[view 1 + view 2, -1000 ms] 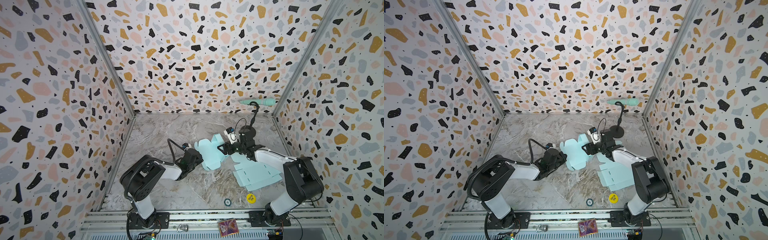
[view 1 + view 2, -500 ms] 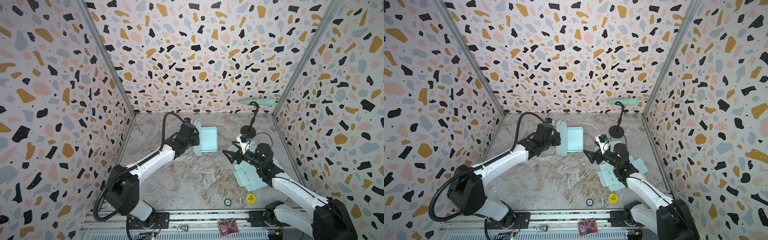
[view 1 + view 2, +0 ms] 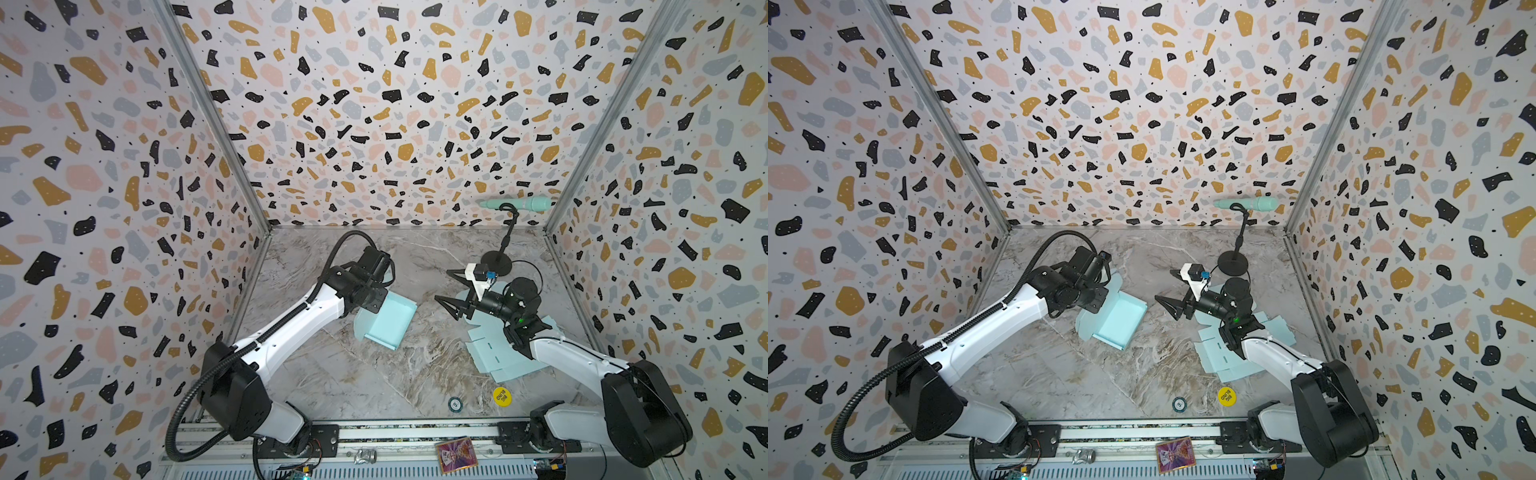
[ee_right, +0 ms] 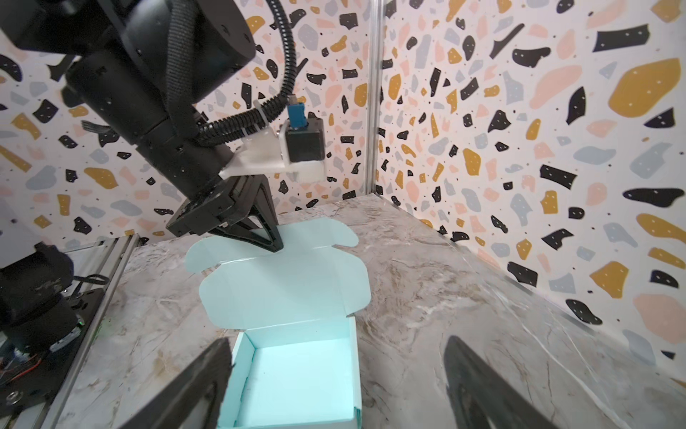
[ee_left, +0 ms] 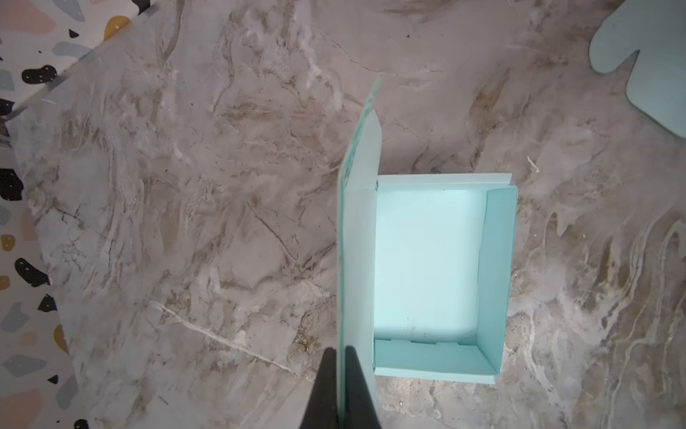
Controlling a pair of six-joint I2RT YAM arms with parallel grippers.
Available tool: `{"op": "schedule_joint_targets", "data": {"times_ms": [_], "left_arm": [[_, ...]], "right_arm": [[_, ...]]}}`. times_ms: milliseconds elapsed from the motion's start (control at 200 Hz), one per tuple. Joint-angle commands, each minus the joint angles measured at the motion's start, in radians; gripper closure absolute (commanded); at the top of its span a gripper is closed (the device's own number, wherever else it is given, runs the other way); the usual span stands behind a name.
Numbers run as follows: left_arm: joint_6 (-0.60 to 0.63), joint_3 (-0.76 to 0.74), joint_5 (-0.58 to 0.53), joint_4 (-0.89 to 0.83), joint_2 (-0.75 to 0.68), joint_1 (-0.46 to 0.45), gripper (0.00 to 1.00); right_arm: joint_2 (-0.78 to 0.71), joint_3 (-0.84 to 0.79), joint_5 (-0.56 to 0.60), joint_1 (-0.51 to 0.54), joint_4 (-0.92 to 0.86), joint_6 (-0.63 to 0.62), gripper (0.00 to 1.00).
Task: Fold the paper box
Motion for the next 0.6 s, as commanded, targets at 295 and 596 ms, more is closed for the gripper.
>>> {"op": "schedule_joint_targets", "data": {"times_ms": [295, 596], "left_arm": [[0.166, 0.019, -0.049, 0.020, 0.046, -0.072, 1.00], [0.222, 0.021, -0.009, 0.045, 0.038, -0.091, 1.00]], "right_arm": [[-0.020, 0.080, -0.068, 0.005, -0.076, -0.121, 0.10], [0.010, 0.099, -0.050, -0.016, -0.227, -0.365, 0.10]]}}
